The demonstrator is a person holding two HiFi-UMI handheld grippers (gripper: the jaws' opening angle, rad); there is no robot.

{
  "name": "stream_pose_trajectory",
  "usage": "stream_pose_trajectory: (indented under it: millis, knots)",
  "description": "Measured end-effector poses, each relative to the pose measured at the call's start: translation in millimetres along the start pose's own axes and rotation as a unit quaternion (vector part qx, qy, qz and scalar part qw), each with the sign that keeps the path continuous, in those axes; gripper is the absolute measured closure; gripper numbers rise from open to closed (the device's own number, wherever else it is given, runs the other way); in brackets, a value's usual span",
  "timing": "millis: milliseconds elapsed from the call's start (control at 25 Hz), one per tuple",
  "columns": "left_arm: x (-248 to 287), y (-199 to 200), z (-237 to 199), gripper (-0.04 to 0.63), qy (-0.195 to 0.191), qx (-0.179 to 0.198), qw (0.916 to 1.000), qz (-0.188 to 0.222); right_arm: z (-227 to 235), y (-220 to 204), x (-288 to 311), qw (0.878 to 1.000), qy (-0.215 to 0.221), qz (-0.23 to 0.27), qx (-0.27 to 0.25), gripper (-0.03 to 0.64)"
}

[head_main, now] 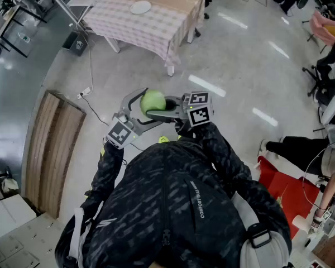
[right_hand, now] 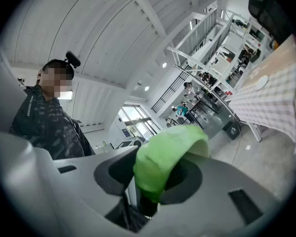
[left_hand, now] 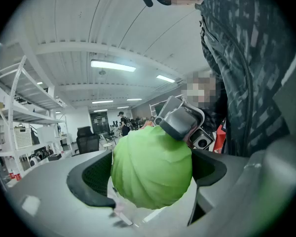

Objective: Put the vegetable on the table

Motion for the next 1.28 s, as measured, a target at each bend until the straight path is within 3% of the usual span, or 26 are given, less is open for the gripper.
stream_pose_trajectory:
  millis: [1280]
  knots:
    - [-37.3, -12.7, -3.6, 0.130, -0.001, -0.004, 1.0000, 0.002, 1.3, -17.2, 36.1, 1.000, -0.003, 0.000, 0.011, 0.499]
Point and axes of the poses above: the fingertips, and each gripper's own axes: x forward along the fingers, z to its right, y out of its top, the point moved 8 cm from there along -x, backward along the fingers, and after that the axes turned 3 degrees about z, right-handed, at the moved point
